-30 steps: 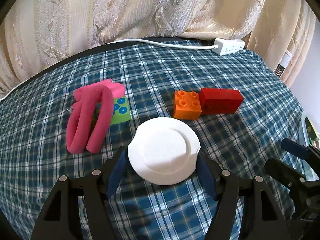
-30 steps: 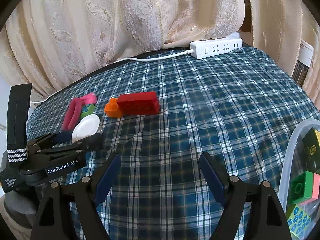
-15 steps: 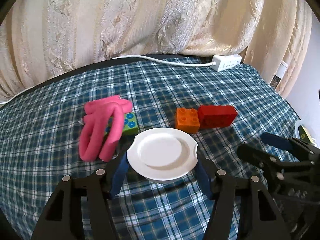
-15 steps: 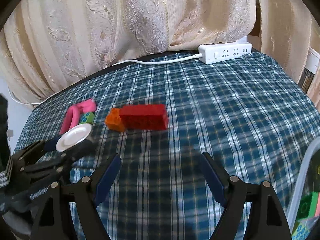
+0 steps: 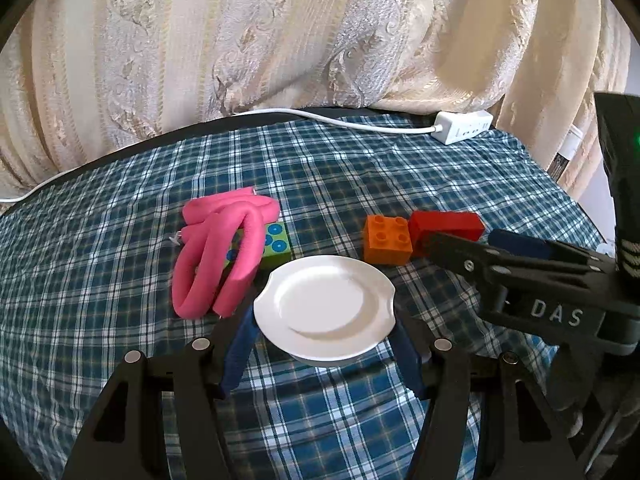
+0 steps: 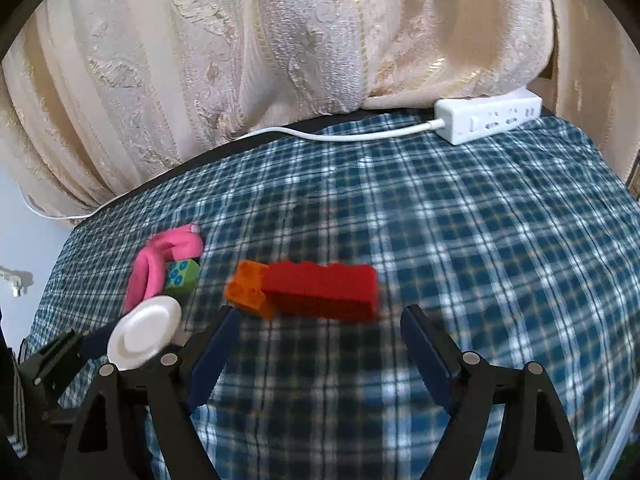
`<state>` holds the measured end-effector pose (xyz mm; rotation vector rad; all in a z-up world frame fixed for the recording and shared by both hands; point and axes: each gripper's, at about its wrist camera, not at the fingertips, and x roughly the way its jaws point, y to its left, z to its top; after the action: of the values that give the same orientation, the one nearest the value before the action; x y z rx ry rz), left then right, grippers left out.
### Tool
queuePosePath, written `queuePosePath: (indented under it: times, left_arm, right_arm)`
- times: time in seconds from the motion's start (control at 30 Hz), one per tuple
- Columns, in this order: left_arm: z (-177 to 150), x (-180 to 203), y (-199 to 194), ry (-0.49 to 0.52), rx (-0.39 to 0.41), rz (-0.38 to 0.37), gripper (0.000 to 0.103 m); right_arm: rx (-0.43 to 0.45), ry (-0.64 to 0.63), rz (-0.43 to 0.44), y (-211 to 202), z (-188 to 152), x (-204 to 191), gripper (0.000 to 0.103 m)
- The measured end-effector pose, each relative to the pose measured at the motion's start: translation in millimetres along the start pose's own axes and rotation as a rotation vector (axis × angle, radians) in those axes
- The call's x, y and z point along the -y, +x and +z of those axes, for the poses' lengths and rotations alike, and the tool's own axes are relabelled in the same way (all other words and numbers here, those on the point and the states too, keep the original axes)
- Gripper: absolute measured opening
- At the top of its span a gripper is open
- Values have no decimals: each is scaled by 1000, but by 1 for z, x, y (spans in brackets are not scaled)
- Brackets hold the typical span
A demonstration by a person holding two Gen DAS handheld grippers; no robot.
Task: Organize objects
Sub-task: 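Close right tool on red brick while left tool holds the white saucer, then carry red brick with right tool while left tool carries saucer toward bowl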
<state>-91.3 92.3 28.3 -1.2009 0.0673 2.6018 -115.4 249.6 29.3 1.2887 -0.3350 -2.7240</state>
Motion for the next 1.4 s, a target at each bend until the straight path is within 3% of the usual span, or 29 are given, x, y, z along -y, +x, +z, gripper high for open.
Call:
queuePosePath:
  times: [0.27, 0.33, 0.43, 0.67, 1.4]
  left_arm:
    - [-2, -3, 2, -9, -12, 4, 63]
    - [-3, -3, 3, -9, -16, 2, 63]
    - [-4, -2, 5, -7, -24, -1, 63]
    - [-5, 2, 4, 2, -24, -8, 63]
    - [-8, 37, -20, 77, 15, -67, 63]
  right_arm:
    - [-17, -16, -39, 23, 10, -3, 87]
    - [-9, -11, -25, 23, 10, -2, 86]
    - [5, -25, -29, 19, 11, -2, 73]
    - [11, -22, -39, 10, 4, 3, 72]
    - [100, 74, -35, -78, -52, 30, 72]
